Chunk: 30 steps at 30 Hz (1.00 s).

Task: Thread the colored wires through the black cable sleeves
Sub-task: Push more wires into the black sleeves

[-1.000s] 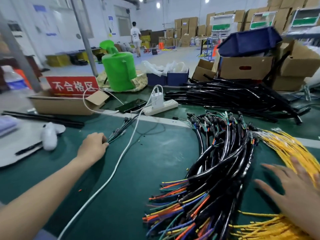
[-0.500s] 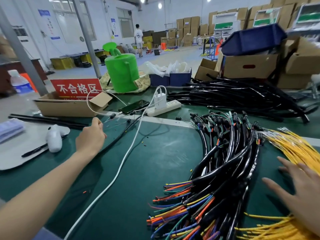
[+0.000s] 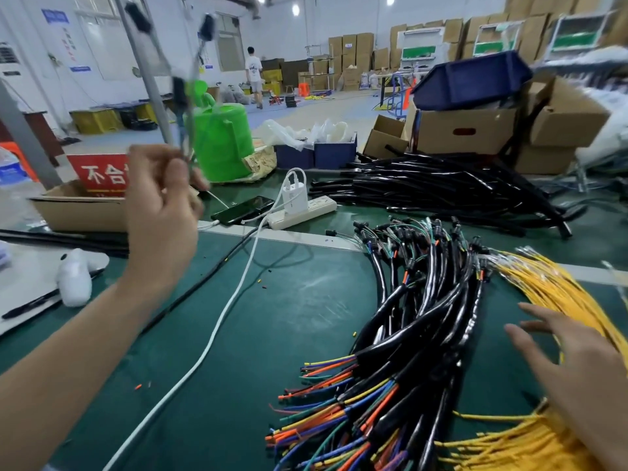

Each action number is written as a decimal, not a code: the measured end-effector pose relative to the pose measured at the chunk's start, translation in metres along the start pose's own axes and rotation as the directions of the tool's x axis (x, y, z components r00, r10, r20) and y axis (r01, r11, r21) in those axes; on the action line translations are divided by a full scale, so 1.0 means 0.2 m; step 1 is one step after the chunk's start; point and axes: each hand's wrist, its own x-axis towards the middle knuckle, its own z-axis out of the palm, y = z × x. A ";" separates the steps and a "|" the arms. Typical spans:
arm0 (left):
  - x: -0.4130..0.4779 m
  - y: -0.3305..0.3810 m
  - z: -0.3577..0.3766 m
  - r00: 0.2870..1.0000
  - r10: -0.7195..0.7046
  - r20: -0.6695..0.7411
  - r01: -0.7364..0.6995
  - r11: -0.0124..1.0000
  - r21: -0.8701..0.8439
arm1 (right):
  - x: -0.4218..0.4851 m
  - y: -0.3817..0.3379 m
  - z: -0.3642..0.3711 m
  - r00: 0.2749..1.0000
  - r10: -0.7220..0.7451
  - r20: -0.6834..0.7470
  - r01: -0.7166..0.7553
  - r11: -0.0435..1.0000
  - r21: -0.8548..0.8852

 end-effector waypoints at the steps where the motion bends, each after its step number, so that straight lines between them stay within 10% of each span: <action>1: -0.03 0.06 0.07 0.994 -0.018 0.106 0.023 0.999 -0.046 | -0.01 -0.03 -0.02 0.998 0.020 -0.061 -0.015 0.995 0.094; 4: -0.19 0.18 0.32 0.894 -0.085 0.440 0.156 0.980 -0.127 | -0.04 -0.09 -0.07 0.994 0.098 -0.047 -0.075 0.931 0.358; 8: -0.51 0.23 0.68 0.577 -0.160 0.801 0.298 0.954 -0.025 | -0.05 -0.10 -0.09 0.965 0.065 0.253 -0.229 0.677 0.700; 17: -0.73 0.24 0.77 0.279 -0.178 0.944 0.276 0.956 0.099 | 0.03 -0.04 -0.16 0.868 0.285 0.407 -0.412 -0.048 0.910; 30: -0.47 0.00 0.21 0.198 -0.322 0.926 0.075 0.947 0.313 | 0.05 0.01 -0.14 0.838 0.474 0.271 -0.360 0.107 0.927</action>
